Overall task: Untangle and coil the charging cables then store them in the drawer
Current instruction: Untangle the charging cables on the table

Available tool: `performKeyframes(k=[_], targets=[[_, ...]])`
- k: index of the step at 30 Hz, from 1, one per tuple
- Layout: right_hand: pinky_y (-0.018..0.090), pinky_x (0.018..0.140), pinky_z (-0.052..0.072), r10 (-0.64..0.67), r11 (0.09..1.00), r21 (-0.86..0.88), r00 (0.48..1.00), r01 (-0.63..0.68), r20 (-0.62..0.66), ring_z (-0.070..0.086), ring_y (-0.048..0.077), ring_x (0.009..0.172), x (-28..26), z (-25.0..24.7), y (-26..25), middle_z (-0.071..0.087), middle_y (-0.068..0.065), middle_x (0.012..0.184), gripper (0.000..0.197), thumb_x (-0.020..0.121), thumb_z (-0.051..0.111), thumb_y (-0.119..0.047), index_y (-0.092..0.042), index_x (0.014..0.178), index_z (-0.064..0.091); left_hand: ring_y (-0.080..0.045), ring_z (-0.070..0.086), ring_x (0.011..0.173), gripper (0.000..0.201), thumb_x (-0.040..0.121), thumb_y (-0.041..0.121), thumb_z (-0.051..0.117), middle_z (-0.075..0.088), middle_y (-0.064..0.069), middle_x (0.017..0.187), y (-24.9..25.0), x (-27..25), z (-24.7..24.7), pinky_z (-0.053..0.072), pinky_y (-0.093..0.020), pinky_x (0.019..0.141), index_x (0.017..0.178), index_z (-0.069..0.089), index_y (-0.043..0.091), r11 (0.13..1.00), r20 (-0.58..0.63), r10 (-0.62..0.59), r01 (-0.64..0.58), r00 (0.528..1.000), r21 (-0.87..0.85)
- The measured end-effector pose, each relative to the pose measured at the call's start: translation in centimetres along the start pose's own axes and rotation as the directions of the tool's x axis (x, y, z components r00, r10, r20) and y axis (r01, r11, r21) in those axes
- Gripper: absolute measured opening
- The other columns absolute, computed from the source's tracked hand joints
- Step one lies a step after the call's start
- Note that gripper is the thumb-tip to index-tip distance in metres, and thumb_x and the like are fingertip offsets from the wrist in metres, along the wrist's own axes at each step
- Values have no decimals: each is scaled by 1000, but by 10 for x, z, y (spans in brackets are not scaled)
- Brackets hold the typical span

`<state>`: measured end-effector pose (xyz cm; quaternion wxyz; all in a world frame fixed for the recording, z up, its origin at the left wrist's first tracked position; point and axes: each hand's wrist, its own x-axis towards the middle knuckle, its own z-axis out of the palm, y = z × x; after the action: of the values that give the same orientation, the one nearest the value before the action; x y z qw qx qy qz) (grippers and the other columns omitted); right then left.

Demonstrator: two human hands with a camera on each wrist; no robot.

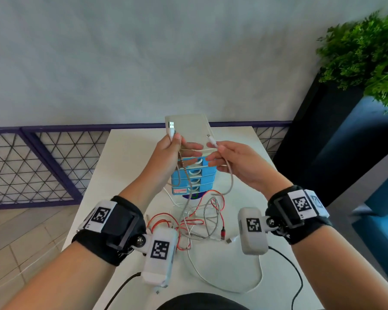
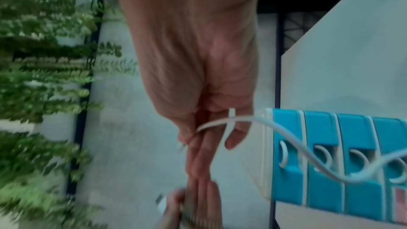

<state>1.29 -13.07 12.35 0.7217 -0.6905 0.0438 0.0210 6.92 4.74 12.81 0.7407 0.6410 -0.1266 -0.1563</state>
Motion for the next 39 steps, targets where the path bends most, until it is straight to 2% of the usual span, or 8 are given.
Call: performKeyframes(k=[5, 12, 16, 19, 25, 28, 31, 39], targets=[[19, 66, 53, -199, 958, -236, 970, 163, -137, 70, 6, 70, 6, 38, 9, 72, 3, 82, 22, 101, 45, -13, -16, 85, 61, -21, 66, 95, 32, 103, 26, 31, 69, -9, 106, -4, 1, 10, 53, -30, 81, 90, 58, 13, 980, -27, -55, 49, 998, -193], [36, 67, 56, -183, 950, -281, 971, 134, -156, 66, 18, 62, 6, 66, 18, 67, 1, 68, 21, 102, 44, -17, -15, 83, 52, -23, 63, 67, 47, 102, 43, 25, 66, -13, 88, -6, 2, 11, 49, -28, 54, 115, 65, 21, 998, -3, -36, 36, 999, 42], [26, 51, 54, -130, 973, -204, 987, 108, -94, 60, 15, 48, 5, 69, 13, 61, 9, 65, 25, 105, 33, -16, -6, 89, 49, -19, 54, 51, 51, 100, 50, 23, 59, -8, 65, -12, 1, 6, 45, -28, 56, 125, 57, 23, 973, 44, -20, 10, 999, 232], [24, 49, 47, -9, 995, -101, 1000, 8, -9, 50, 15, 48, 4, 63, 8, 53, 7, 66, 29, 106, 31, -22, -8, 88, 49, -5, 57, 61, 49, 100, 49, 20, 57, -4, 77, -11, -3, 4, 49, -13, 58, 131, 51, 27, 947, 94, -4, -27, 996, 319], [24, 46, 36, -29, 975, 219, 999, 38, -44, 42, 10, 45, 12, 60, 11, 40, 4, 60, 34, 105, 32, -26, -13, 76, 43, -3, 40, 45, 47, 97, 53, 22, 39, 1, 58, -18, -7, 21, 37, -17, 53, 81, 45, 16, 996, 249, -88, 82, 965, 34], [21, 43, 38, -23, 920, 387, 996, 53, -83, 39, 9, 45, 13, 51, 4, 41, 1, 60, 32, 105, 31, -25, -14, 78, 44, -9, 66, 74, 47, 89, 60, 44, 67, 0, 79, -31, -10, 15, 49, -24, 83, 105, 48, 16, 952, 437, -102, -41, 894, 304], [16, 32, 23, -14, 916, 398, 997, 44, -77, 24, 3, 35, 13, 40, -1, 32, -8, 52, 31, 105, 30, -25, -17, 78, 42, -6, 55, 52, 14, 97, 30, 50, 57, 0, 58, -45, -18, 8, 41, -12, 59, 90, 56, 18, 844, 553, -179, -162, 813, 511], [18, 34, 19, -21, 985, 158, 955, 70, -295, 23, 5, 37, 13, 11, -4, 30, -9, 52, 32, 104, 30, -26, -18, 76, 41, -14, 41, 54, 30, 99, 31, 44, 43, 5, 61, -103, -9, -25, 39, -27, 56, 73, 46, 17, 783, 432, -249, -82, 867, 616]])
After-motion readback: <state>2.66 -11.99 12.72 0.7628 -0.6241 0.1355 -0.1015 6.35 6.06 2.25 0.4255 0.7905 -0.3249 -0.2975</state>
